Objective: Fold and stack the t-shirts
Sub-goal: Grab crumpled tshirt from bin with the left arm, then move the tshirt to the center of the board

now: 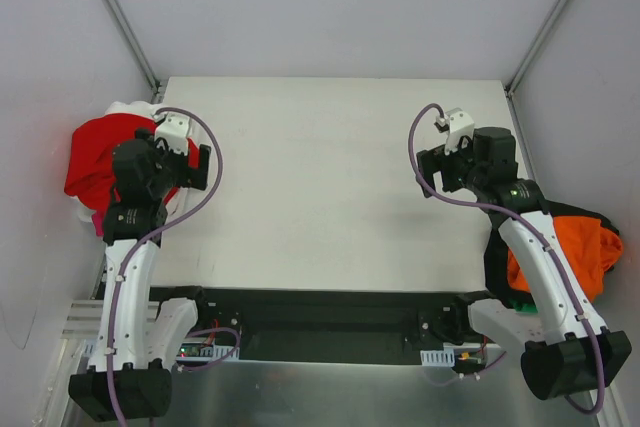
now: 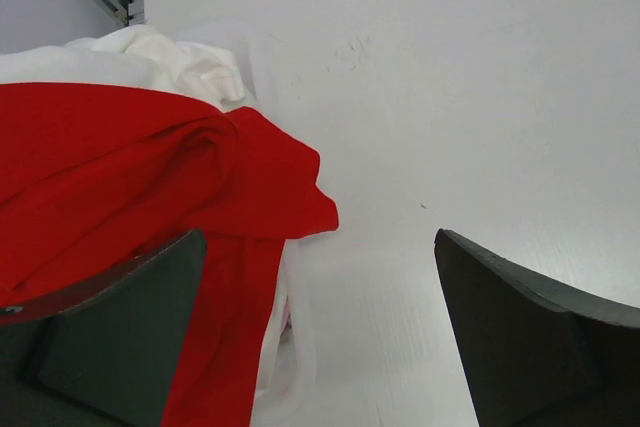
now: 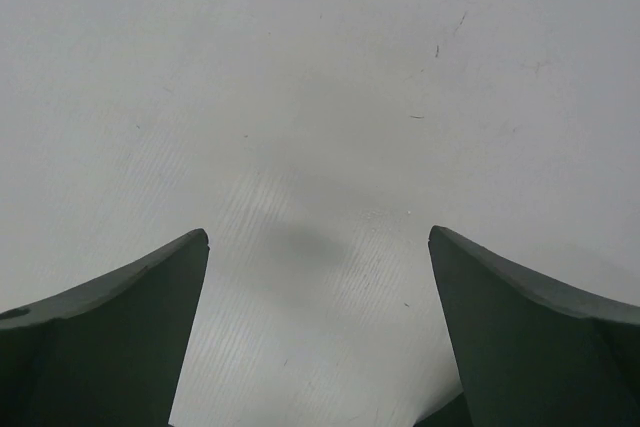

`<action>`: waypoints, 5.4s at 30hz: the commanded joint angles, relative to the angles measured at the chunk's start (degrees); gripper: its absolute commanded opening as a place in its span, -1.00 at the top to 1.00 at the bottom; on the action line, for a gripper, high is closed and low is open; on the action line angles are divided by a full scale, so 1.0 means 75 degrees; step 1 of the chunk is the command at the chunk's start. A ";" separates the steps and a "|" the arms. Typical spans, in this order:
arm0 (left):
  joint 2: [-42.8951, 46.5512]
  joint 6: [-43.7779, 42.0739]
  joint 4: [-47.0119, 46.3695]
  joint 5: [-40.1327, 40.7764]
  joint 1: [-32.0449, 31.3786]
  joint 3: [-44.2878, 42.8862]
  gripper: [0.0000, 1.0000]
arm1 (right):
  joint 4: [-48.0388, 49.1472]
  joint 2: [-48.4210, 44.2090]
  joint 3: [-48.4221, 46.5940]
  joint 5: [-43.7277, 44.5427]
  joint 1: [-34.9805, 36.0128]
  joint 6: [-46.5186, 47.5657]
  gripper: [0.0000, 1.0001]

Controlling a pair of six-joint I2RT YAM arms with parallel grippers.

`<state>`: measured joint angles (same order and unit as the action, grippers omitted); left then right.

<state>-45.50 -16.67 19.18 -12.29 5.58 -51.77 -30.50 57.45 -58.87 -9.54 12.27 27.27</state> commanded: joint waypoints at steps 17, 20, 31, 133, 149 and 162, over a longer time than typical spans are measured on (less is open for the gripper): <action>-0.2182 -0.1082 -0.0541 0.1908 -0.0100 -0.1300 -0.71 | 0.0129 -0.0243 0.0490 0.0334 0.0039 0.1099 -0.93; -0.2535 -0.1257 -0.0612 0.2259 -0.0112 -0.1382 -0.67 | 0.0153 -0.0078 0.0502 0.0300 0.0039 0.1157 -0.93; -0.3074 -0.2277 -0.1490 0.3373 -0.0088 -0.1359 -0.58 | 0.0176 -0.0020 0.0701 0.0147 0.0039 0.1204 -0.93; -0.6601 0.2750 -0.0554 -0.4280 -0.5992 -0.5039 1.00 | -0.0363 0.2793 -0.1397 0.1483 0.0039 0.0196 -0.93; -0.7306 0.1367 0.0079 -0.1597 -0.7073 -0.5309 -0.99 | -0.0082 0.2711 -0.0998 0.1706 0.0039 0.0302 -0.93; -0.4413 -0.0765 0.0068 0.1896 -0.4603 -0.2134 -0.99 | -0.0574 0.2805 -0.1221 0.2222 0.1972 0.1005 -0.97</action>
<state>-85.41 -17.08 19.99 -5.89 -39.13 -72.73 -34.06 79.22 -66.39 5.21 23.68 32.67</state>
